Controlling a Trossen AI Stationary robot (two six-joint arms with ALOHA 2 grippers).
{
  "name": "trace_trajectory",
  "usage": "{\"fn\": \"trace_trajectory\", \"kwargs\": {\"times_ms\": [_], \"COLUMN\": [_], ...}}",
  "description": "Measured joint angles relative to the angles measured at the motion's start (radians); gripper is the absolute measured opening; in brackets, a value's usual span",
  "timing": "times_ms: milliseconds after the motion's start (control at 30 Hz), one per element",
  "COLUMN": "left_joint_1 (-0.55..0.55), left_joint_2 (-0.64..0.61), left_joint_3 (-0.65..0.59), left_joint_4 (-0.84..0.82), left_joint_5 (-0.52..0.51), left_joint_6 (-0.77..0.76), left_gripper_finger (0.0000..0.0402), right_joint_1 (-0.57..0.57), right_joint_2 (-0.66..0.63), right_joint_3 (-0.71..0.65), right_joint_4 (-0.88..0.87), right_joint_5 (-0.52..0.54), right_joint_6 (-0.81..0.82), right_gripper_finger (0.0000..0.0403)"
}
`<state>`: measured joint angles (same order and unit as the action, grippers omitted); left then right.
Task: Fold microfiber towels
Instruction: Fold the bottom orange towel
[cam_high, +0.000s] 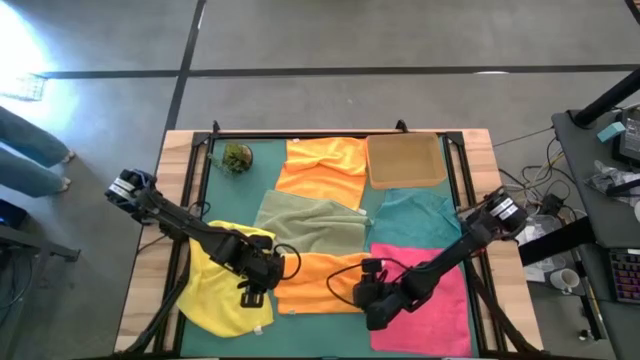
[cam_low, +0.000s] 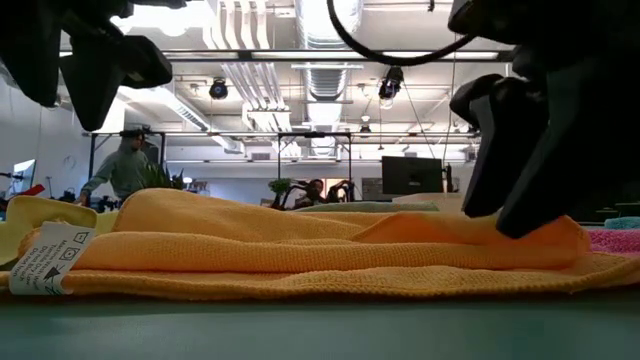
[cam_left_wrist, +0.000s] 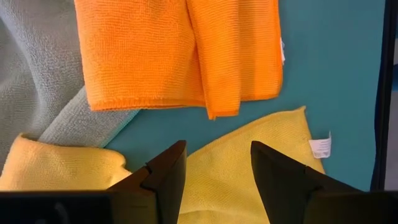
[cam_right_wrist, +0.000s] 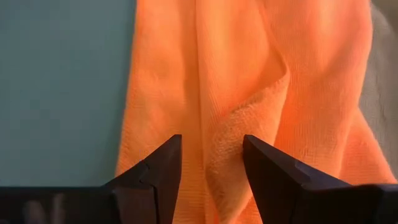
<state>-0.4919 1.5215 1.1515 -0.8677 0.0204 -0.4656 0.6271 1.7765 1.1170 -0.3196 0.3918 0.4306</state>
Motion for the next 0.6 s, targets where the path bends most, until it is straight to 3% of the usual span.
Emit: {"fn": "trace_trajectory", "kwargs": {"times_ms": [267,600], "left_joint_1": [0.000,0.000], "left_joint_2": [0.000,0.000], "left_joint_3": [0.000,0.000], "left_joint_4": [-0.003,-0.002], "left_joint_5": [0.000,0.001], "left_joint_6": [0.000,0.000], "left_gripper_finger": [0.0164,0.0164], "right_joint_1": [-0.001,-0.002], "right_joint_2": [0.073,0.080], "right_joint_3": [0.092,0.126], "right_joint_4": [-0.170,-0.205], "right_joint_5": [0.053,0.054], "right_joint_6": [0.017,0.030], "right_gripper_finger": [0.0147,0.0048]}}
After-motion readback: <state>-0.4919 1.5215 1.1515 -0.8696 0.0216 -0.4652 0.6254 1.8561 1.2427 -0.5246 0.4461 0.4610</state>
